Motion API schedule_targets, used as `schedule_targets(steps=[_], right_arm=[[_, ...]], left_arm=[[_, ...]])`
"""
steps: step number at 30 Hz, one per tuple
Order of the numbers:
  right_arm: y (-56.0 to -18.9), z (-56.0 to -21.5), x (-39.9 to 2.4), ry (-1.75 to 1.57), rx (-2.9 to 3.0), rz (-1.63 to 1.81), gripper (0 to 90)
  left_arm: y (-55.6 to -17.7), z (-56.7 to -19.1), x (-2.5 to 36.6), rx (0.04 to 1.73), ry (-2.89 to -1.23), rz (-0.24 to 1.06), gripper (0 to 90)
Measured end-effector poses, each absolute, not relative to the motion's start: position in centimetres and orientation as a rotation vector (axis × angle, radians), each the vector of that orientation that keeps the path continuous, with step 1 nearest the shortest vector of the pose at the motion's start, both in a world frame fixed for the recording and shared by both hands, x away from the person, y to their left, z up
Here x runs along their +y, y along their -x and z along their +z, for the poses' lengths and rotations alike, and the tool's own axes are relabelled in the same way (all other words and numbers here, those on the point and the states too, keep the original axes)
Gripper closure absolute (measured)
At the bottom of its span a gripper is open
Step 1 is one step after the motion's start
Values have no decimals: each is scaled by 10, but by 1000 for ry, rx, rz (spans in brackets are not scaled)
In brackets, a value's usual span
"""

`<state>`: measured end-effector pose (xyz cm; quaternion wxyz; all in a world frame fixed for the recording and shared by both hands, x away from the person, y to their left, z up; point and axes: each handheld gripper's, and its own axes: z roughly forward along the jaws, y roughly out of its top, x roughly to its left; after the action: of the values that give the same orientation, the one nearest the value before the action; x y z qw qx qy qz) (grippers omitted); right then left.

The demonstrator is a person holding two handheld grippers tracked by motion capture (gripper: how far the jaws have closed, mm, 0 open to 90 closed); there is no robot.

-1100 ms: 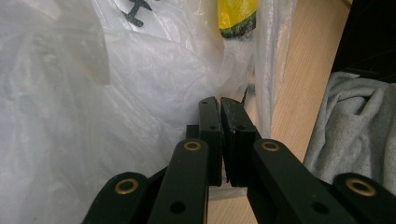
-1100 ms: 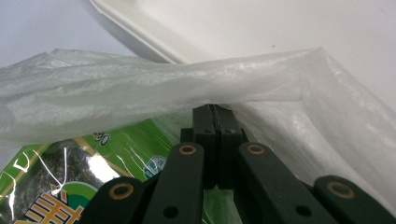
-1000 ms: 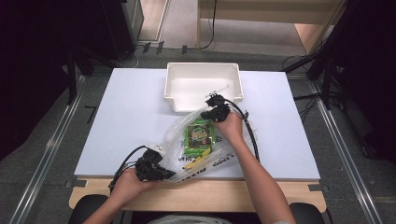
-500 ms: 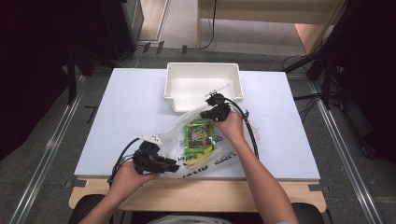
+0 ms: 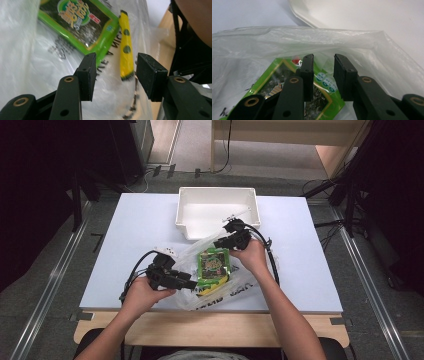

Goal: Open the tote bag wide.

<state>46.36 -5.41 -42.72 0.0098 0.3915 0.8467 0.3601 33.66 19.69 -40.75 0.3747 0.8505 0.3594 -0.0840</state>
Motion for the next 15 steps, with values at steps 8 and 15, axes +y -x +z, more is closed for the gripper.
schedule_targets(steps=[8, 15], right_arm=[[-444, -420, -64, -1204, 2645, 1155, 644], [-421, -417, -75, -1164, 2656, 1151, 705]], left_arm=[[-362, -405, 190, 973, -2175, -234, 488], [-379, -399, 182, 959, -2182, -202, 536]])
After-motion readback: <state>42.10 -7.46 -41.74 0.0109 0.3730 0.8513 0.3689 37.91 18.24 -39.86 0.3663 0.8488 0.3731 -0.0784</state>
